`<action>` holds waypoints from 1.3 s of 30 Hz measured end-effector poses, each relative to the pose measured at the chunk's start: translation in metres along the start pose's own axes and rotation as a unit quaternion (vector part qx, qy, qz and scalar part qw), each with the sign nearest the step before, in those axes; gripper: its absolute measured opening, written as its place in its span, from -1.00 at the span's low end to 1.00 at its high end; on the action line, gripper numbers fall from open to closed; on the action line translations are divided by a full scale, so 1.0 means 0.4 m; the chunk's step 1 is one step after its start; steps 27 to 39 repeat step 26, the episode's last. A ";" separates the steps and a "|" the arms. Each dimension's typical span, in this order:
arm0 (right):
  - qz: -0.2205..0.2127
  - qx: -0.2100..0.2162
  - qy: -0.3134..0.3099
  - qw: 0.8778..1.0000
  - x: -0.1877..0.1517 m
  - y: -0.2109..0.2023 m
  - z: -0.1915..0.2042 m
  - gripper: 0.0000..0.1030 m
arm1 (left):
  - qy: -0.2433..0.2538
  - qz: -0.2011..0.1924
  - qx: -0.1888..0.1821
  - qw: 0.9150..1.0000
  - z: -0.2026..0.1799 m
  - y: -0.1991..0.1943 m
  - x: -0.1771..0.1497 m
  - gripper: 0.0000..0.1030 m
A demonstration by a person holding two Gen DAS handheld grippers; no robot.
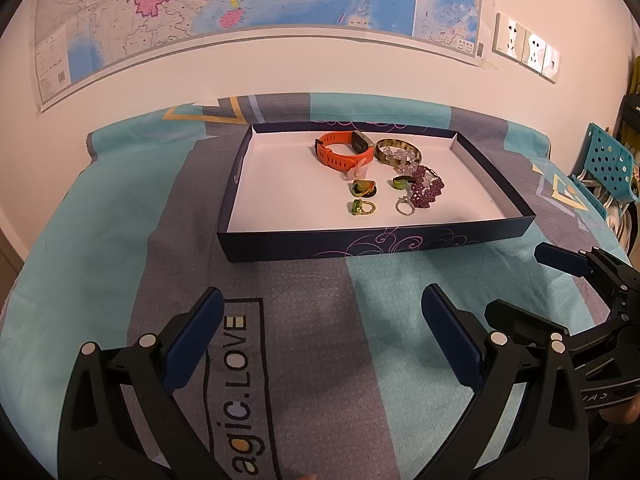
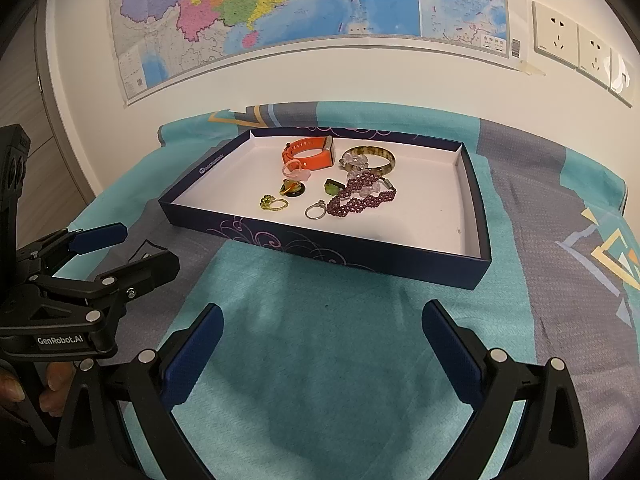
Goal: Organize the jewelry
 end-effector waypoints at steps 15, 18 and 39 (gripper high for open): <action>-0.002 -0.002 -0.001 1.000 0.000 -0.002 -0.004 0.87 | 0.000 -0.014 -0.003 1.000 0.000 -0.003 0.005 0.89; -0.002 -0.002 -0.003 1.000 0.002 -0.004 -0.004 0.87 | 0.001 -0.015 -0.005 1.000 -0.002 -0.005 0.005 0.89; 0.040 -0.033 -0.009 0.999 -0.015 -0.033 -0.137 0.87 | -0.012 0.012 -0.002 1.000 0.045 0.021 -0.001 0.89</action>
Point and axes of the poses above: each gripper's, at about its wrist camera, not at the fingertips, and y roughly the way its jaws point, z to its left, x to its top, the point moved 4 cm from there along y, roughly the way its jaws point, and after that the axes turned 11 degrees about x, right-handed, at the moved point
